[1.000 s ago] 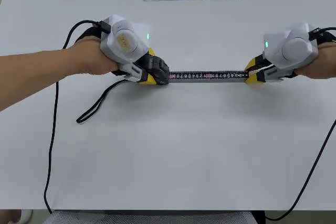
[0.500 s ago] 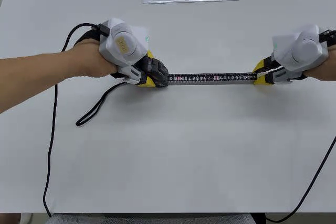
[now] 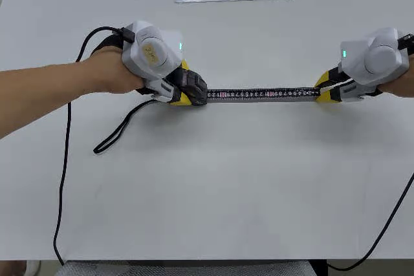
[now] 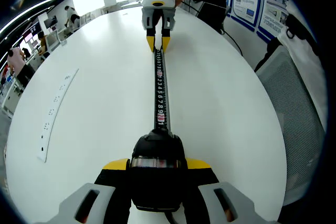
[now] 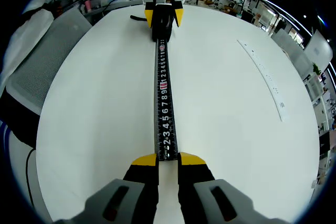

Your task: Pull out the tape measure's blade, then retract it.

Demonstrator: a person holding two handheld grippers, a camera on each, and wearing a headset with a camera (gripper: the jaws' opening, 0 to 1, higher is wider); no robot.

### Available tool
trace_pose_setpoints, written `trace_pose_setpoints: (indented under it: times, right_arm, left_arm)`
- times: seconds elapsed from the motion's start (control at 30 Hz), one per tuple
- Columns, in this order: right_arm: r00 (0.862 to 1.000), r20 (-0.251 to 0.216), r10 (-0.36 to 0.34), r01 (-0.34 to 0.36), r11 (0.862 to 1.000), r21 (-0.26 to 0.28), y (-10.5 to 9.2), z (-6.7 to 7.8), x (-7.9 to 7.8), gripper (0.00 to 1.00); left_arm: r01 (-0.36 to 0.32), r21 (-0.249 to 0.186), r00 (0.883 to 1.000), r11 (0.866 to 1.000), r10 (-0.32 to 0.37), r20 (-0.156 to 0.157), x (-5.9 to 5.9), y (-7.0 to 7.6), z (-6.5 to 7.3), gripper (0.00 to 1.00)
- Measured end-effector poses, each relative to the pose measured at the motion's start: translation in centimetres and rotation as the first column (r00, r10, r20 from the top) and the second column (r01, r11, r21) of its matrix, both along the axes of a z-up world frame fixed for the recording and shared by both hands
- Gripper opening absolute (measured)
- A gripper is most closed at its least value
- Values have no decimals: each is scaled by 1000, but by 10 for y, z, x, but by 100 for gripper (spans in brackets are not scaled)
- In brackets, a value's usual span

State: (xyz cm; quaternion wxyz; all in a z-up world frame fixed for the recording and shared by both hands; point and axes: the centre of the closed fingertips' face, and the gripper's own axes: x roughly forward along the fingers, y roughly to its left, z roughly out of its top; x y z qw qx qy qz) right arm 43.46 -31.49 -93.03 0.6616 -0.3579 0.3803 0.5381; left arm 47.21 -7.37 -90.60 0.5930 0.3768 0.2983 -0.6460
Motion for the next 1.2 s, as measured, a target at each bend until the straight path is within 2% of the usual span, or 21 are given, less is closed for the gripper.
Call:
trace_pose_setpoints:
  times: [0.27, 0.3, 0.53, 0.8, 1.2]
  right_arm:
    - [1000, -4, 4, -4, 1000, -2, 1, -1, 0, 13]
    - [1000, -10, 23, -24, 1000, -19, 2, -2, -1, 14]
    - [999, -11, 48, -48, 998, -40, 3, -2, -1, 14]
    - [999, -17, 49, -50, 996, -70, 4, -3, -2, 16]
    - [999, -11, 37, -38, 995, -87, 6, -3, 0, 19]
  left_arm:
    - [1, 0, 1000, 1000, -1, 1, 0, 0, 0, 36]
    - [1, -4, 1000, 1000, -1, 8, 0, -1, 0, 36]
    - [6, -5, 1000, 1000, -6, 8, -1, -1, -1, 36]
    - [9, -4, 1000, 1000, -9, 9, -1, -1, -1, 37]
    - [-6, -14, 1000, 1000, 6, 17, -1, -1, -1, 38]
